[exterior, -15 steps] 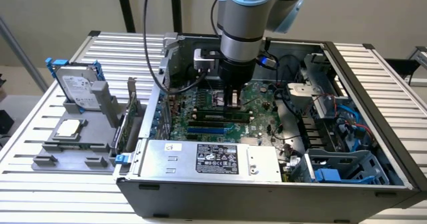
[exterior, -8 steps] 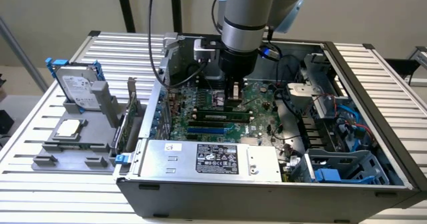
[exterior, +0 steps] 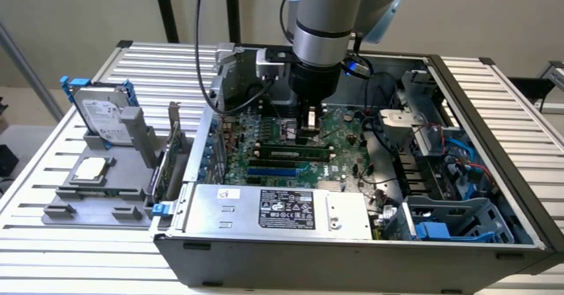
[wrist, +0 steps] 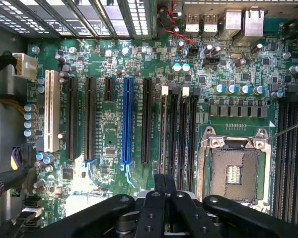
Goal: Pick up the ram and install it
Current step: 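Insert the ram into the slot, then press down the ram until it locks into place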
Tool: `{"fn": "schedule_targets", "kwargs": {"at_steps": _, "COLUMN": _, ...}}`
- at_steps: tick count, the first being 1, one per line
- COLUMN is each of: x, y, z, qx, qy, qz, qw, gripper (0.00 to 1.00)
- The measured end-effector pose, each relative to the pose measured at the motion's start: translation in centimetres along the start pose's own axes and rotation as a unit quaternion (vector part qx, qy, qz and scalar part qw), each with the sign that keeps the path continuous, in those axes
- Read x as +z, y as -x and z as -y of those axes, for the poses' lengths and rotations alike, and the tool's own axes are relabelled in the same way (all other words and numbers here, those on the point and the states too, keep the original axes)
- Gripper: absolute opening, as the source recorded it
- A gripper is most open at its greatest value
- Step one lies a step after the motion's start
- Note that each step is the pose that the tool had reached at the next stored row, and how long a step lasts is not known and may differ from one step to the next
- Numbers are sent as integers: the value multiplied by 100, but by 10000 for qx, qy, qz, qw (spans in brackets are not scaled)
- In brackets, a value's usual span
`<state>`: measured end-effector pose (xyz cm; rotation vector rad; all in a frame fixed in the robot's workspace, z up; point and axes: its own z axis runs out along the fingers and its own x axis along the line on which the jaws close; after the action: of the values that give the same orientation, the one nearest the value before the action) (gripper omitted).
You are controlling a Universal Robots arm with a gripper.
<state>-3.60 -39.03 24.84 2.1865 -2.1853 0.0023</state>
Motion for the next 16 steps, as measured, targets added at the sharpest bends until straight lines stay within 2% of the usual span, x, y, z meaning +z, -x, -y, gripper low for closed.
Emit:
{"fn": "schedule_targets", "kwargs": {"at_steps": 11, "x": 1, "y": 0, "z": 0, "qx": 0, "qy": 1, "qz": -1, "qw": 10000, "gripper": 11}}
{"fn": "schedule_targets", "kwargs": {"at_steps": 16, "x": 56, "y": 3, "z": -30, "qx": 0, "qy": 0, "qz": -4, "qw": 10000, "gripper": 11}}
